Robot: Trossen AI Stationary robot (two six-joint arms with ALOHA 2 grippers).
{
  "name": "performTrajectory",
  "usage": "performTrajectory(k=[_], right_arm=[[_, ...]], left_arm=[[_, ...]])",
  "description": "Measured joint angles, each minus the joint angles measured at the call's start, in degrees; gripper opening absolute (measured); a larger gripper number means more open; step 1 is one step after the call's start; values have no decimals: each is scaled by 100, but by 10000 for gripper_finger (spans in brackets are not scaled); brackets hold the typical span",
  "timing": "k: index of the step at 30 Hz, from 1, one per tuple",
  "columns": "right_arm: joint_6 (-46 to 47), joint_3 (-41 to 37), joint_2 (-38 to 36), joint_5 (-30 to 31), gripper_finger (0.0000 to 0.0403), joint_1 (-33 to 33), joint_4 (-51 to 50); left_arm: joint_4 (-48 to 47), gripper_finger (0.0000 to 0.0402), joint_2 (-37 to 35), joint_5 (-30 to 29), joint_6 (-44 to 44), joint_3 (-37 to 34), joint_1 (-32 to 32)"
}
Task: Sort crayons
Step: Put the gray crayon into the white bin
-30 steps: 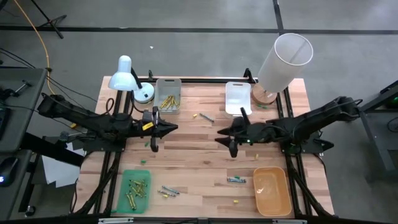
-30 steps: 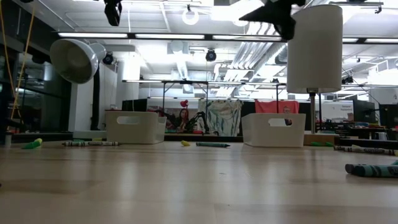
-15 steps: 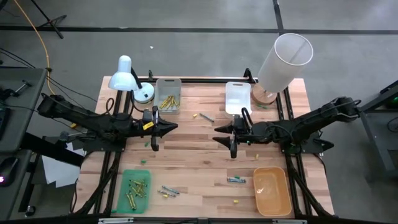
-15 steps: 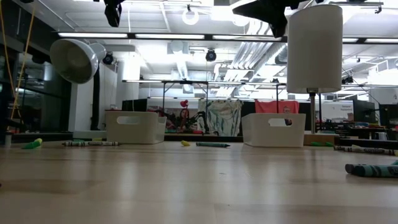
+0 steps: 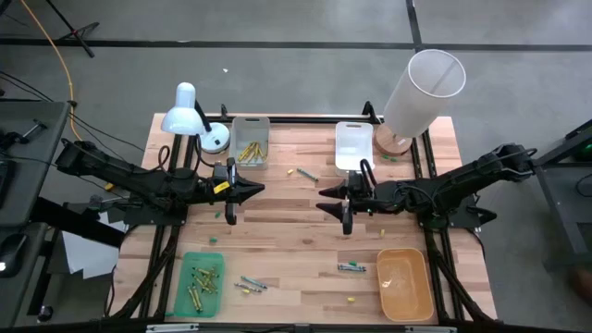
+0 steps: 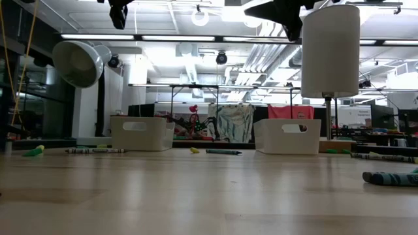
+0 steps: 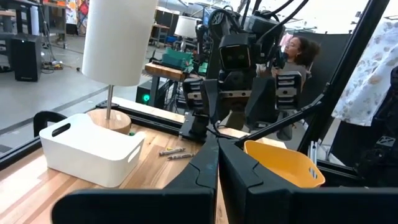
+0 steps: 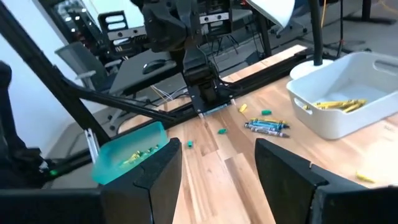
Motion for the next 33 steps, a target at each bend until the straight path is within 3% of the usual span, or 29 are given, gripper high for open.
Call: performTrajectory(k=[7,17,24,27,33], right_arm=[[700,0,0,10,195,-147,92],[776,0,2,323,195,-211,508],[1355,6,2,326,195,-211,421],[1695,279,21,325,195,-211,-633],[2953,1315,68,331,195,-233,-5109]], left_arm=[[2,3,0,2,-302,0,0],[-8,3,0,4,-302,0,0],[-177,3,0,7,-327,0,0],[-175,3,0,7,-453,0,0],[-174,3,0,9,-453,0,0]])
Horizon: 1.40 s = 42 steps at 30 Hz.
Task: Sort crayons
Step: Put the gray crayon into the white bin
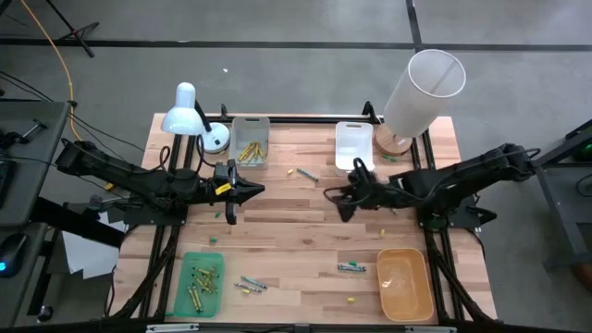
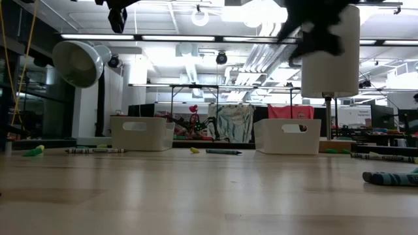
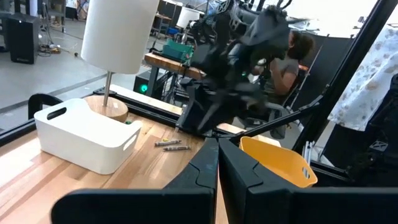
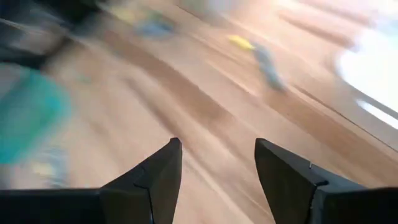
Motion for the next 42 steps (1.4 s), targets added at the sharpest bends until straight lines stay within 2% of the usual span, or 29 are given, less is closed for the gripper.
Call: performTrajectory(k=[4,8,14,18,22,30,38,42], right_arm=[[1293,49,-13,-144,195,-14,-2107],[2049,-504,-17,-986,195,-14,-2897],[2233,-1522,-13,-1892,195,-269,-2740],[2088,-1900,-13,-2036,195,-626,-2613],[1489,-2190,-8,-2212,195,-928,-2003],[667,-2254,226,-2156,188,-1463,-1861],[146,-2224,781,-2338,147,-1593,-1574],[131,-2209,1028,-2356,141,-1590,-1556]], left_arm=[[1,3,0,0,0,0,0],[0,3,0,0,0,0,0],[-1,3,0,0,2,0,0],[-9,3,0,0,4,0,0],[-105,3,0,-1,4,0,0],[-126,3,0,-1,-2,0,0],[-174,3,0,0,-6,0,-2],[-176,3,0,0,-87,0,-2]])
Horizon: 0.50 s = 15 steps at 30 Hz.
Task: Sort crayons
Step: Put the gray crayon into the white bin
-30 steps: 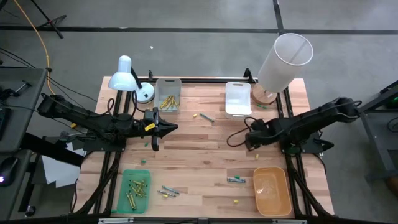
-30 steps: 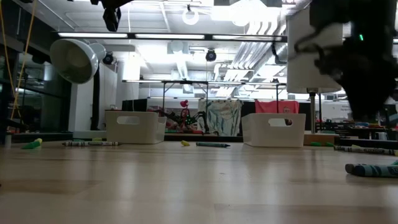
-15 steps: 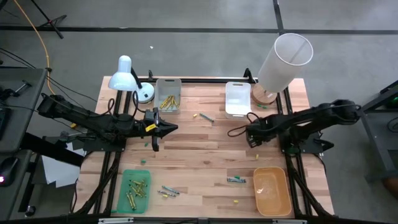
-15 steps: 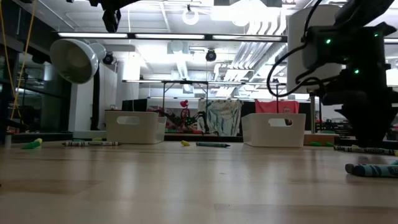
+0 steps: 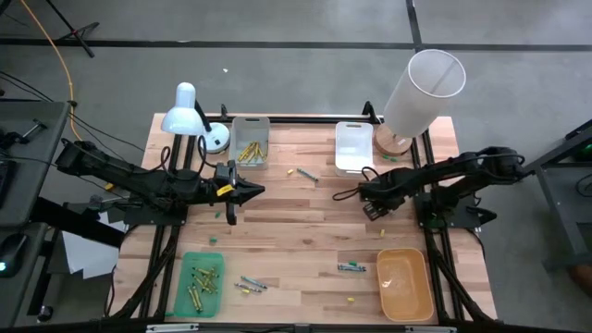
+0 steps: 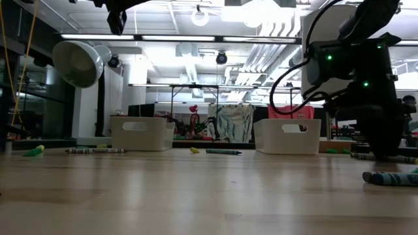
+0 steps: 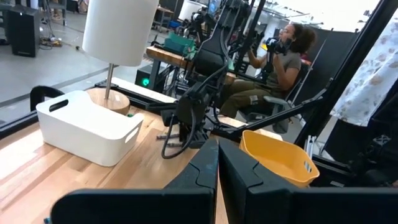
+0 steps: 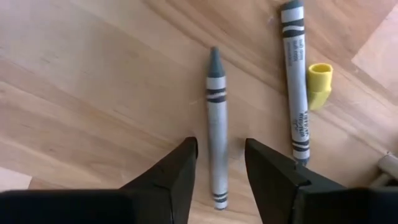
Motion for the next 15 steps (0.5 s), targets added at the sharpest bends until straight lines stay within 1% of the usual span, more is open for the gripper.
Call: performTrajectory(k=[4,7,9,13,14,15], right_arm=[[-288,0,16,-161,138,-4,159],[-436,72,32,-198,123,36,192],[-493,119,41,-223,100,54,214],[-505,197,49,-262,23,159,243],[-569,225,51,-279,14,200,227],[-653,279,56,-316,14,245,223]], left_arm=[[-73,3,0,0,-133,0,0],[-105,3,1,2,-210,0,-2],[-101,3,0,2,-211,0,-2],[-37,3,0,46,-211,0,-2],[-1,3,0,95,-211,0,-2],[46,3,0,160,-211,0,-2]])
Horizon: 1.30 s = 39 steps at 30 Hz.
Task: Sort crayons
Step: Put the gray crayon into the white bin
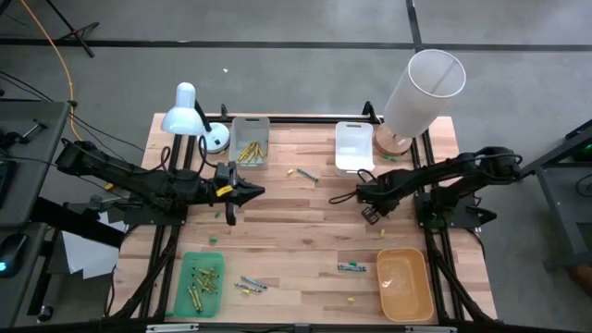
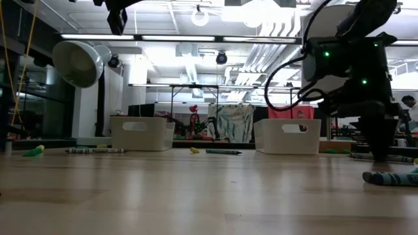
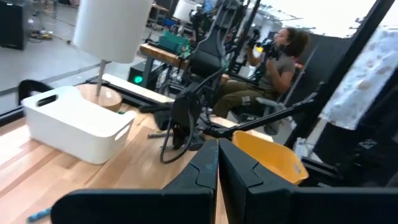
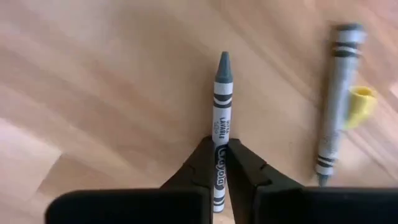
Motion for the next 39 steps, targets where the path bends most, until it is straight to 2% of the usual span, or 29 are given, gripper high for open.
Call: performTrajectory(k=[3,5,7,10,15,20,27,32,39], right_arm=[[-225,354,-28,-442,13,201,383],[-344,593,-185,-449,5,347,788],[-379,776,-261,-217,6,475,1387],[-429,1152,-360,111,3,652,2874],[-997,1468,-281,749,2,886,4608],[-1276,1643,-280,1086,1,890,4765],[-1863,1701,-284,1111,1,889,5434],[-2152,1701,-201,1111,0,889,6015],[-2571,1699,-109,1019,0,921,6497]], left_arm=[[126,3,0,91,0,2,0],[164,3,2,113,2,2,0],[196,3,2,113,2,2,0],[185,3,2,110,4,2,0],[188,3,2,20,168,2,2],[231,3,2,12,358,2,2],[513,5,112,4,446,2,2],[876,45,553,-23,693,192,4],[873,148,1428,42,751,777,123]])
